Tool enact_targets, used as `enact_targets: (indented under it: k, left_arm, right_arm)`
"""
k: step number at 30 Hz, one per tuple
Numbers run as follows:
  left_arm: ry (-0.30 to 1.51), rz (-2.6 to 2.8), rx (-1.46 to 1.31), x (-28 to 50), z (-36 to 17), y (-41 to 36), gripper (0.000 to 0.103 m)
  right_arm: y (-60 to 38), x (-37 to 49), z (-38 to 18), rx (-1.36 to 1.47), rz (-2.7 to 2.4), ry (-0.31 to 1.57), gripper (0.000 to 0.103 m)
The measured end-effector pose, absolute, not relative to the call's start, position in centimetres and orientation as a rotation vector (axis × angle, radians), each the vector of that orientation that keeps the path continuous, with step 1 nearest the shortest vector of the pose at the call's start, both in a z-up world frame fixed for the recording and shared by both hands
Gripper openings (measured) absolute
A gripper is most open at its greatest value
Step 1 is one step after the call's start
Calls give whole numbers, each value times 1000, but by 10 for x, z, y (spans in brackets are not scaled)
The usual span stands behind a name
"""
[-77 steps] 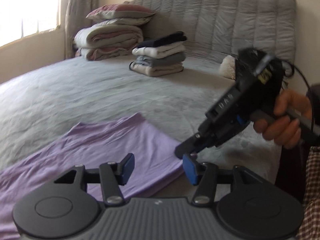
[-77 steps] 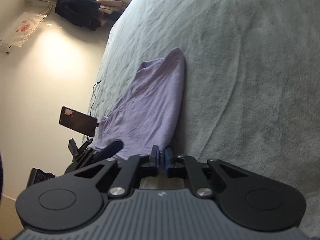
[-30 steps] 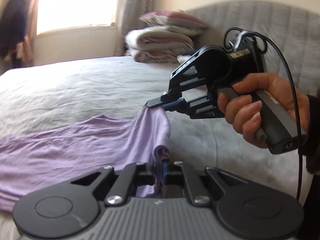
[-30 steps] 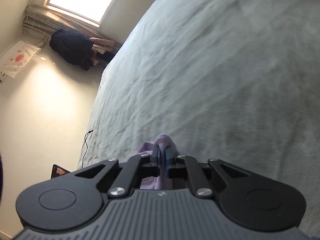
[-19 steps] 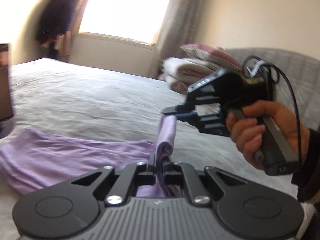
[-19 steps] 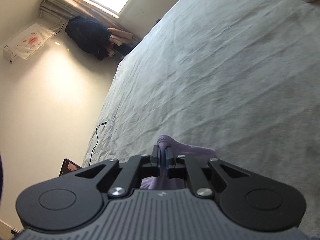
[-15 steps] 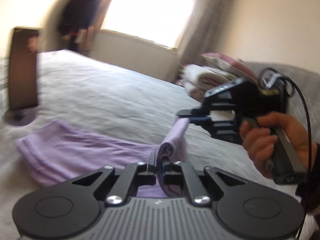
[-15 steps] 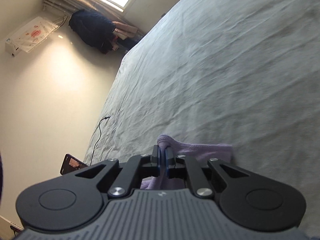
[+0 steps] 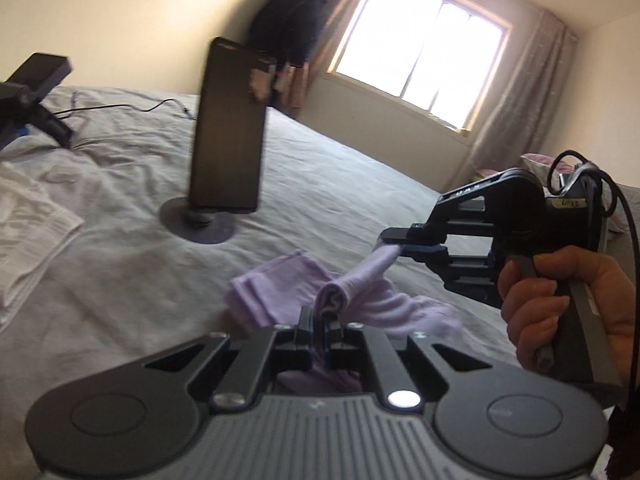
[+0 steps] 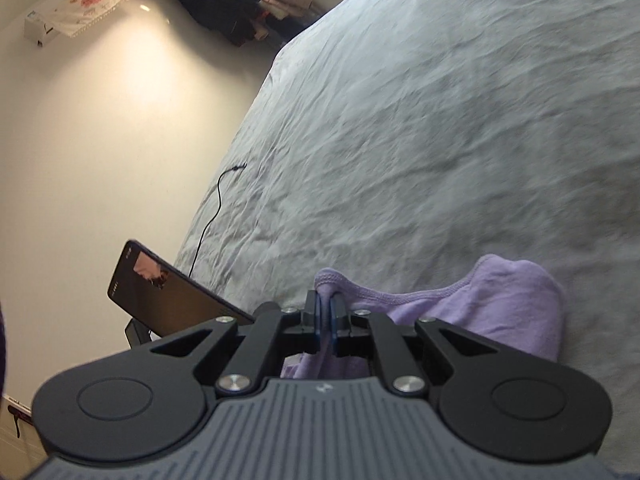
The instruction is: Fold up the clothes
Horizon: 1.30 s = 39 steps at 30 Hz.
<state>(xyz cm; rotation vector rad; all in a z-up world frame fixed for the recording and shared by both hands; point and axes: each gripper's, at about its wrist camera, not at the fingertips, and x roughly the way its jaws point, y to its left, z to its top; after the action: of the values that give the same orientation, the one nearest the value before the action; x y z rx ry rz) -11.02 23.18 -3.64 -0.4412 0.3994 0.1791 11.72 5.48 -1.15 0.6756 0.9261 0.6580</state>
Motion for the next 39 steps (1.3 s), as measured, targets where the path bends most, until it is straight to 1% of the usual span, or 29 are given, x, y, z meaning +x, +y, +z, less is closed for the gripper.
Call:
enact_targets:
  k: [7, 9, 10, 12, 14, 15, 16, 17, 18, 19, 20, 23, 28, 30, 31, 34, 39]
  left_arm:
    - [432, 278, -418, -110, -40, 237, 4]
    - [452, 300, -394, -108, -42, 237, 6]
    - [460, 310, -382, -107, -42, 237, 9]
    - [450, 330, -361, -108, -42, 239, 11]
    - [424, 352, -344, -110, -39, 241, 19]
    - [408, 363, -335, -112, -37, 242, 21]
    - [390, 372, -322, -113, -33, 242, 23]
    - [370, 377, -302, -113, -30, 242, 27]
    - [352, 381, -277, -113, -26, 241, 29]
    - [338, 380, -253, -112, -23, 239, 34]
    - [334, 365, -229, -109, -19, 237, 35]
    - [341, 289, -177, -96, -11, 232, 35]
    - [400, 186, -55, -59, -7, 215, 34]
    - [452, 160, -31, -42, -12, 212, 33]
    - [477, 156, -26, -34, -14, 212, 30]
    - [535, 162, -12, -17, -23, 213, 29]
    - [572, 180, 18, -4, -30, 210, 29]
  right_arm:
    - [81, 116, -14, 648, 689, 949, 8]
    - [87, 116, -17, 637, 714, 954, 10]
    - [88, 116, -18, 638, 729, 956, 15]
    - [86, 116, -20, 653, 741, 953, 15]
    - [78, 114, -20, 666, 750, 943, 16]
    - [73, 113, -20, 664, 747, 937, 18]
    - [67, 111, -20, 659, 741, 928, 22]
    - [61, 109, -19, 649, 730, 914, 34]
    - [54, 106, -18, 636, 720, 898, 39]
    - [46, 103, -18, 626, 711, 881, 42]
    - [39, 100, -17, 616, 704, 864, 42]
    - [20, 89, -13, 559, 673, 802, 42]
    - [11, 65, -6, 378, 639, 686, 42]
    - [16, 57, -6, 314, 639, 667, 42]
    - [19, 54, -7, 283, 636, 661, 42]
    - [27, 49, -13, 207, 623, 652, 42]
    - [30, 52, -26, 139, 581, 661, 42]
